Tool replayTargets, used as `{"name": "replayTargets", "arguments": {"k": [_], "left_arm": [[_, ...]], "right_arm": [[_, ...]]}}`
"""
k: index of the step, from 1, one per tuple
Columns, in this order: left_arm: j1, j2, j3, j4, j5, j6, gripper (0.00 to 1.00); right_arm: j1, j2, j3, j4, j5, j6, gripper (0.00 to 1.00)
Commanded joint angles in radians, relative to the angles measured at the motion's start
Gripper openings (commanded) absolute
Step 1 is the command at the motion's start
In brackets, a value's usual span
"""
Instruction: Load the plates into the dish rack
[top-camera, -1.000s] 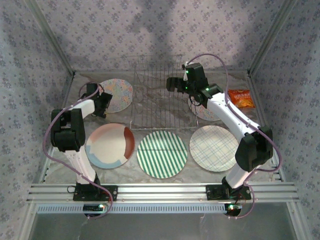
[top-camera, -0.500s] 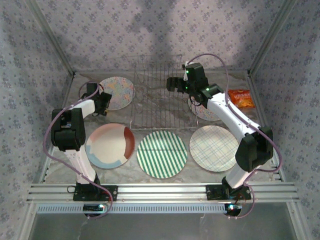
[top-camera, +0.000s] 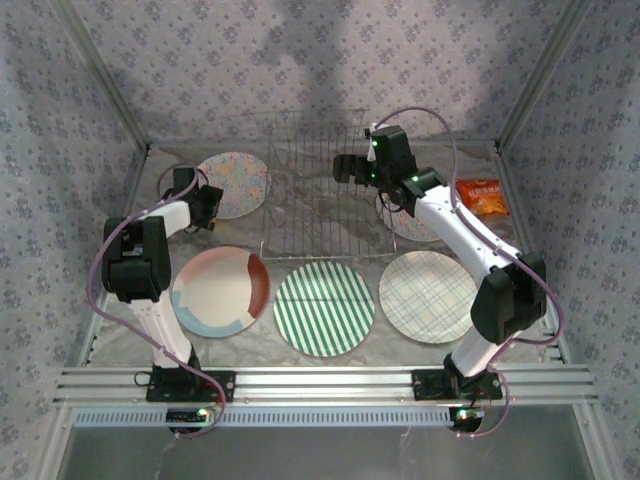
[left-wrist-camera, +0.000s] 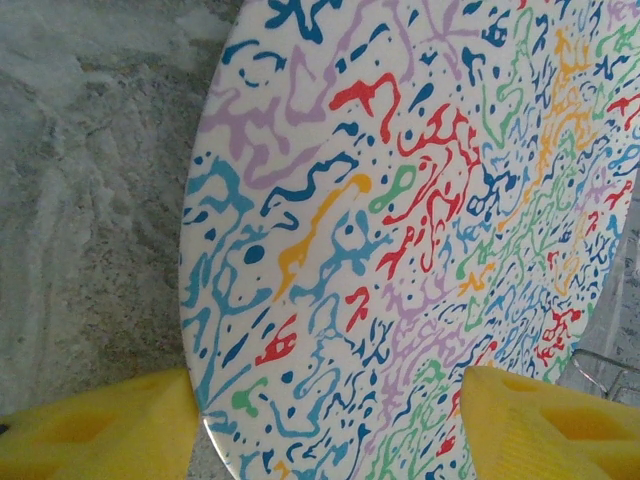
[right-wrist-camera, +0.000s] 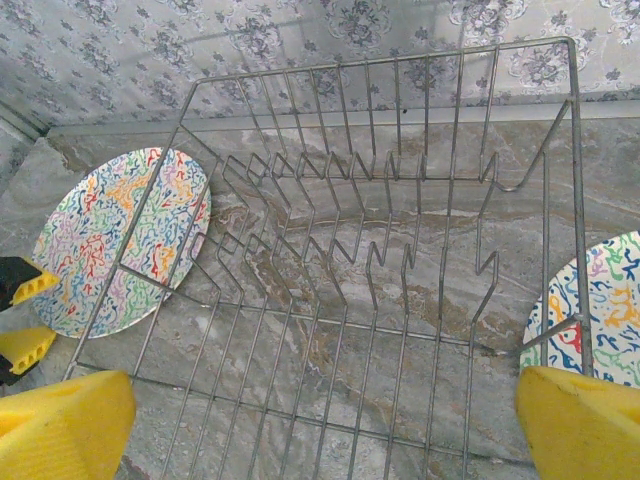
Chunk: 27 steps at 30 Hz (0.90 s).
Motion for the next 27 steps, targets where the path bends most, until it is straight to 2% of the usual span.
{"name": "replayTargets", "arguments": {"k": [1, 12, 16, 27], "left_arm": [[-0.004, 0.015, -0.012, 0.025, 0.008, -0.016, 0.69], [-0.005, 0.030, -0.015, 0.029, 0.007, -0.018, 0.68], [-0.005, 0.034, -0.015, 0.037, 0.006, -0.019, 0.62], [-0.009, 0.053, -0.001, 0.048, 0.009, -0.023, 0.51]], "right_arm": [[-0.002, -0.031, -0.002, 0.001, -0.002, 0.020, 1.00], [0.001, -0.033, 0.001, -0.001, 0.000, 0.019, 1.00], [0.001, -0.033, 0.001, -0.003, 0.000, 0.017, 1.00], [0.003, -0.035, -0.001, -0.003, 0.005, 0.016, 1.00]]}}
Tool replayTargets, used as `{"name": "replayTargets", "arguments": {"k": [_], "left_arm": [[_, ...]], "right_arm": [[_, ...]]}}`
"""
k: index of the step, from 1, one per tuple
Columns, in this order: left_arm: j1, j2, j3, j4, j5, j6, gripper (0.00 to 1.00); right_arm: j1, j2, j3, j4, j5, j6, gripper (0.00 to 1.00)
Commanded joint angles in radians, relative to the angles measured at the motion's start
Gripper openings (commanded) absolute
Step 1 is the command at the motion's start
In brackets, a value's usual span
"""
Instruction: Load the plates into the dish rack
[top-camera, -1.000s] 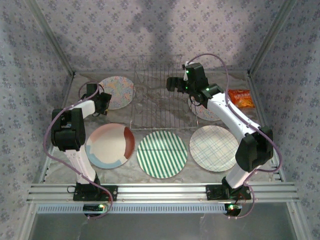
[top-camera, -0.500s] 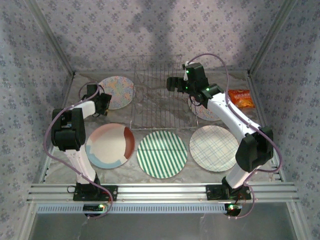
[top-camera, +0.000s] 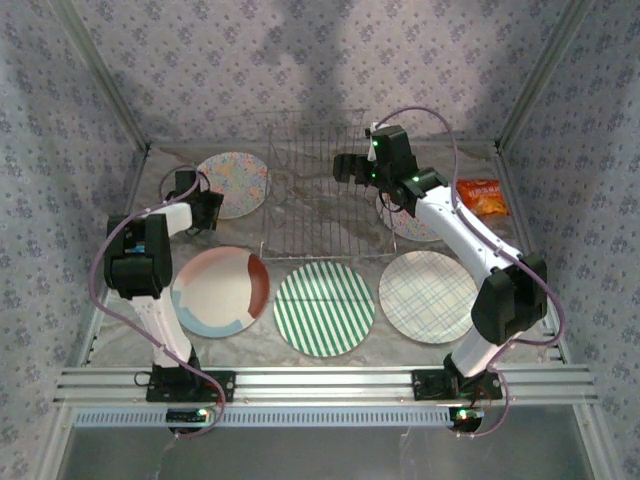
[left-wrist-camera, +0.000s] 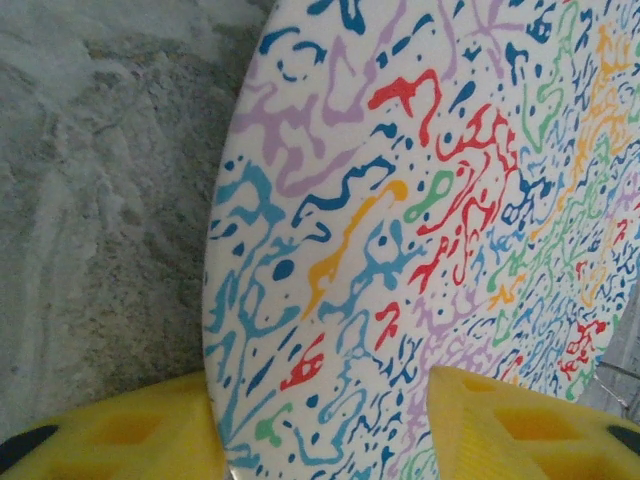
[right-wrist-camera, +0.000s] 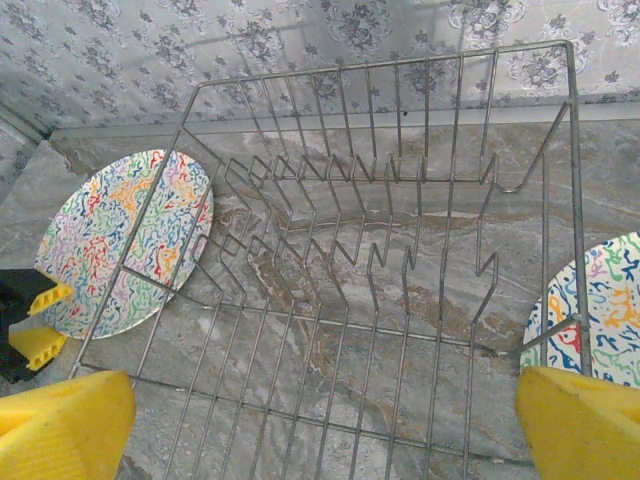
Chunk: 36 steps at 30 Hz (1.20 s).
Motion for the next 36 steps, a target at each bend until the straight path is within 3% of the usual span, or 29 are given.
{"name": "replayTargets", "arguments": {"k": [1, 10, 19, 36], "left_arm": [[-0.010, 0.025, 0.006, 0.022, 0.009, -0.012, 0.51], [-0.016, 0.042, -0.011, 0.055, 0.004, -0.022, 0.36], [-0.020, 0.045, -0.045, 0.106, 0.008, -0.036, 0.01], [-0.011, -0.097, -0.037, 0.037, -0.024, 0.063, 0.00]], "right_arm": [[0.003, -0.028, -0.001, -0.003, 0.004, 0.014, 1.00], [0.004, -0.031, -0.001, -0.004, 0.007, 0.011, 1.00], [0.004, -0.037, -0.006, -0.006, 0.010, 0.009, 1.00], [0.007, -0.053, -0.013, -0.007, 0.017, 0.008, 1.00]]}}
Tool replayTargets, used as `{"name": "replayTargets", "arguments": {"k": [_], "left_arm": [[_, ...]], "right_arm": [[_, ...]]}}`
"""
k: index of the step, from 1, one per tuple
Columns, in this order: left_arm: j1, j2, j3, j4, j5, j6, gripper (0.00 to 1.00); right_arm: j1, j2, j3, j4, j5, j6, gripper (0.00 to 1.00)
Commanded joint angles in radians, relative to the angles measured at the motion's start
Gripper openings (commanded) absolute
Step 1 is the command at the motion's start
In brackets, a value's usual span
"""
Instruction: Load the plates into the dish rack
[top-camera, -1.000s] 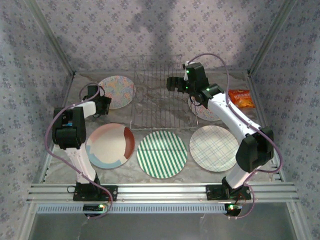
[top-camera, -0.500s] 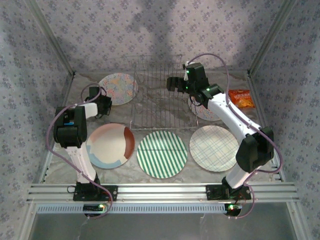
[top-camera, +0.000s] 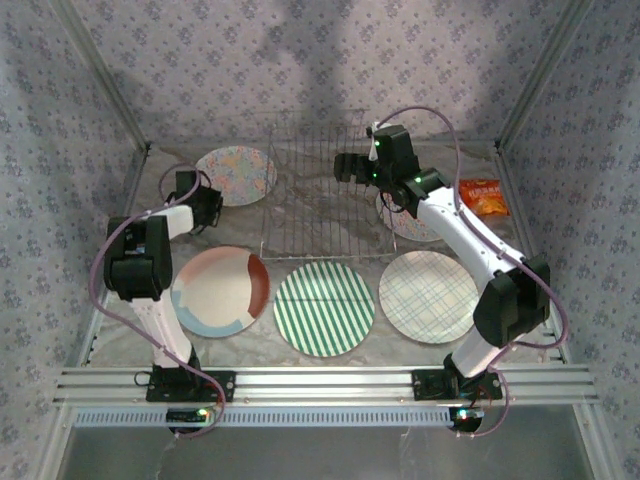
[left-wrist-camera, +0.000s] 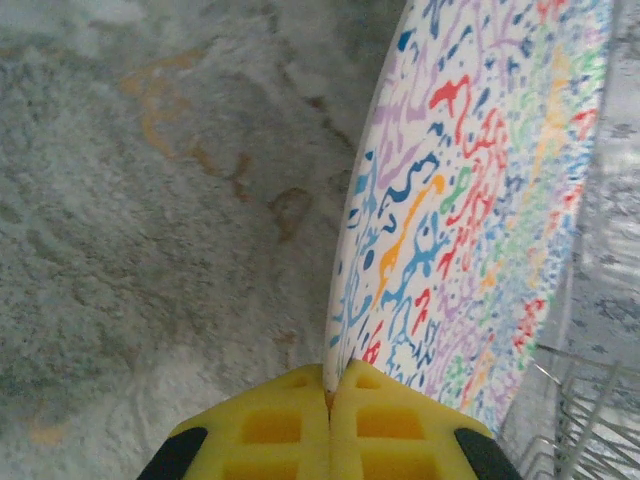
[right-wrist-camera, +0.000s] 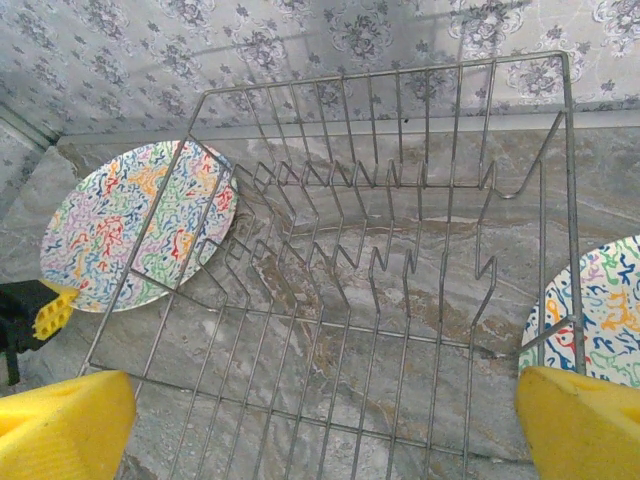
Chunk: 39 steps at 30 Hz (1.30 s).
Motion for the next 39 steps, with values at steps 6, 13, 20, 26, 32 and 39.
{"name": "replayTargets", "arguments": {"k": [6, 13, 20, 26, 32, 39], "left_arm": [[0.014, -0.105, 0.041, -0.170, -0.018, 0.192, 0.00], [0.035, -0.163, 0.055, -0.241, -0.013, 0.300, 0.00], [0.076, -0.203, 0.096, -0.313, 0.013, 0.403, 0.00], [0.087, -0.214, 0.162, -0.375, 0.042, 0.479, 0.00], [0.093, -0.214, 0.227, -0.441, 0.072, 0.524, 0.00], [0.093, -0.220, 0.298, -0.534, 0.088, 0.529, 0.00]], "right_arm": [[0.009, -0.031, -0.009, 0.001, 0.010, 0.010, 1.00], [0.012, -0.019, 0.003, 0.000, -0.007, 0.010, 1.00], [0.015, -0.006, 0.017, 0.002, -0.018, 0.012, 1.00], [0.023, 0.014, 0.046, -0.003, -0.038, 0.007, 1.00], [0.063, 0.059, 0.112, -0.021, -0.127, -0.093, 1.00], [0.214, 0.149, 0.247, -0.112, -0.123, -0.372, 1.00]]}}
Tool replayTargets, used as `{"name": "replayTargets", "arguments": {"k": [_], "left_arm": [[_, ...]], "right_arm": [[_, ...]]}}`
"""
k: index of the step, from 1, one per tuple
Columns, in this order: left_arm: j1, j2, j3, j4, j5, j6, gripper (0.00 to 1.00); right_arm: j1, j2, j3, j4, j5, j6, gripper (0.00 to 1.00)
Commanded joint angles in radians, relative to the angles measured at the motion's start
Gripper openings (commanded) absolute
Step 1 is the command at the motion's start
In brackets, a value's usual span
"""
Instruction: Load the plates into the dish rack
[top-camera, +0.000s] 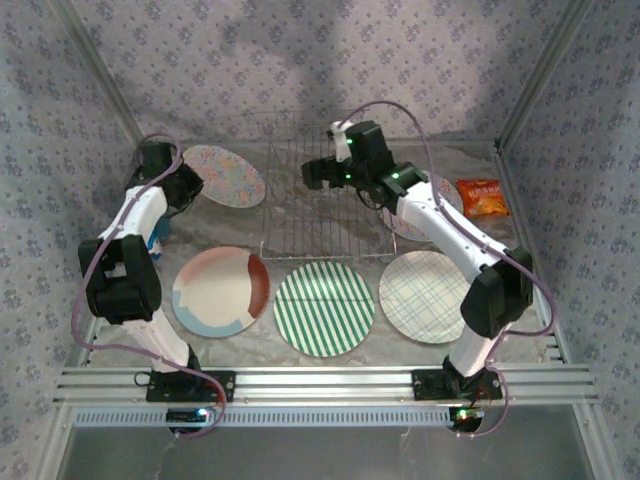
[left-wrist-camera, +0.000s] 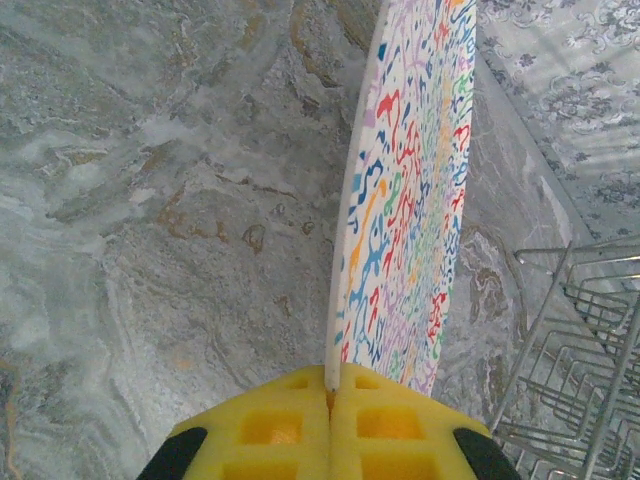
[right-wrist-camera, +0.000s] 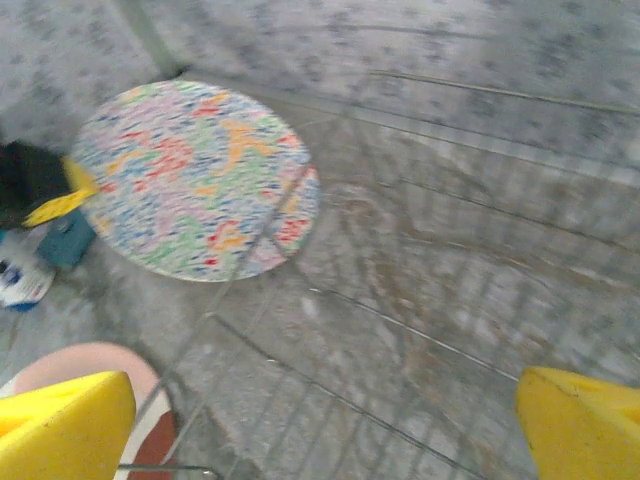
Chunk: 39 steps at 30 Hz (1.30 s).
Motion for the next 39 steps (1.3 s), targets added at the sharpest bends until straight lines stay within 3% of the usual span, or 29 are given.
{"name": "replayTargets", "arguments": {"k": [1, 5, 18, 39], "left_arm": [[0.005, -0.047, 0.079, -0.082, 0.026, 0.027, 0.00], [0.004, -0.060, 0.074, -0.098, 0.036, 0.013, 0.00], [0.004, -0.088, 0.115, -0.215, 0.034, -0.043, 0.00], [0.004, -0.148, 0.091, -0.263, 0.046, -0.102, 0.00]], "right_arm": [[0.093, 0.057, 0.092, -0.077, 0.003, -0.220, 1.00], [0.181, 0.132, 0.178, -0.118, 0.073, -0.317, 1.00], [0.321, 0.306, 0.286, -0.050, 0.030, -0.411, 0.92], [0.357, 0.573, 0.512, -0.041, 0.029, -0.502, 0.85]]}}
